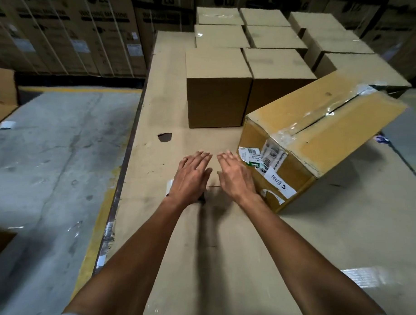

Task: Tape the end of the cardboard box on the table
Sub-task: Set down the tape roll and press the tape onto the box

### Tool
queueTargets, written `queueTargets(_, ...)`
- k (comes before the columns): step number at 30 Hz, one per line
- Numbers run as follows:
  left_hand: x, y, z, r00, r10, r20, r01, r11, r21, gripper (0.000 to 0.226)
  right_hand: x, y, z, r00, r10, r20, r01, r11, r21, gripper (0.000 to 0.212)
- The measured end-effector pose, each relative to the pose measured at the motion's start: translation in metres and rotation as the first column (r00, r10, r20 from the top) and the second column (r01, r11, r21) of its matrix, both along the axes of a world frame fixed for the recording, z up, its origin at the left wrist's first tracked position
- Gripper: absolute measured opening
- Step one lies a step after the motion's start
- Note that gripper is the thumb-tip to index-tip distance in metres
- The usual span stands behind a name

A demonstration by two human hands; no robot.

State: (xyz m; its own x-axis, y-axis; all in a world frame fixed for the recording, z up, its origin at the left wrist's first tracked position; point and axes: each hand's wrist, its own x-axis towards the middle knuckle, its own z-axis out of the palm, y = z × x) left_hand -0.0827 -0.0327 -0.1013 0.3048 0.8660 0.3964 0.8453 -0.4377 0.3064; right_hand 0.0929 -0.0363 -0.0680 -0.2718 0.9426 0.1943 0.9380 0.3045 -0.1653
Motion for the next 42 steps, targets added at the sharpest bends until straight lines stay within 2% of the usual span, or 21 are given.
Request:
queueTargets(5,0.056,0.018,0.062,0.983,-0.092,0.156,0.086,0.995,0.046,0.048,0.046,-0.008,0.066,0.982,-0.101,-0.162,0.152,0.925,0.348,0.039)
queueTargets(8,0.086,0.03,0.09,0.969,-0.184,0.164,0.173,0.982,0.078,0.051,0.076,-0.014,0.098,0.977,-0.146,-0.153,0.198,0.883,0.426,0.035)
queueTargets(11,0.108,0.046,0.106,0.964,-0.254,0.081,0.249,0.966,0.072,0.056,0.102,-0.018,0.112,0.948,-0.276,-0.16,0.316,0.88,0.355,0.042)
queueTargets(14,0.118,0.066,0.106,0.948,-0.31,-0.071,0.313,0.949,0.028,0.056,0.122,-0.021,0.11,0.901,-0.418,-0.115,0.431,0.891,0.144,0.054)
queueTargets(16,0.119,0.077,0.103,0.928,-0.348,-0.131,0.35,0.937,-0.011,0.057,0.129,-0.019,0.108,0.897,-0.432,-0.095,0.434,0.901,0.0,0.058)
queueTargets(18,0.119,0.085,0.101,0.922,-0.362,-0.138,0.363,0.932,-0.016,0.059,0.13,-0.016,0.11,0.903,-0.417,-0.105,0.412,0.909,-0.067,0.06)
queueTargets(27,0.123,0.106,0.082,0.923,-0.36,-0.135,0.378,0.913,0.153,0.058,0.121,-0.01,0.099,0.91,-0.381,0.165,0.392,0.919,-0.039,0.072)
queueTargets(30,0.122,0.108,0.073,0.919,-0.368,-0.142,0.392,0.896,0.21,0.065,0.119,-0.007,0.097,0.895,-0.376,0.24,0.394,0.918,-0.033,0.084)
queueTargets(33,0.118,0.109,0.071,0.909,-0.394,-0.133,0.415,0.884,0.217,0.078,0.117,-0.007,0.097,0.888,-0.384,0.255,0.402,0.915,-0.023,0.097)
queueTargets(37,0.113,0.111,0.074,0.883,-0.429,-0.19,0.458,0.877,0.147,0.092,0.117,-0.008,0.098,0.886,-0.389,0.254,0.413,0.909,-0.049,0.109)
queueTargets(39,0.113,0.108,0.077,0.881,-0.442,-0.169,0.463,0.878,0.117,0.087,0.119,-0.009,0.099,0.892,-0.379,0.245,0.407,0.911,-0.071,0.105)
queueTargets(42,0.119,0.101,0.083,0.897,-0.436,-0.068,0.441,0.89,0.118,0.064,0.122,-0.01,0.104,0.913,-0.369,0.176,0.39,0.915,-0.102,0.079)
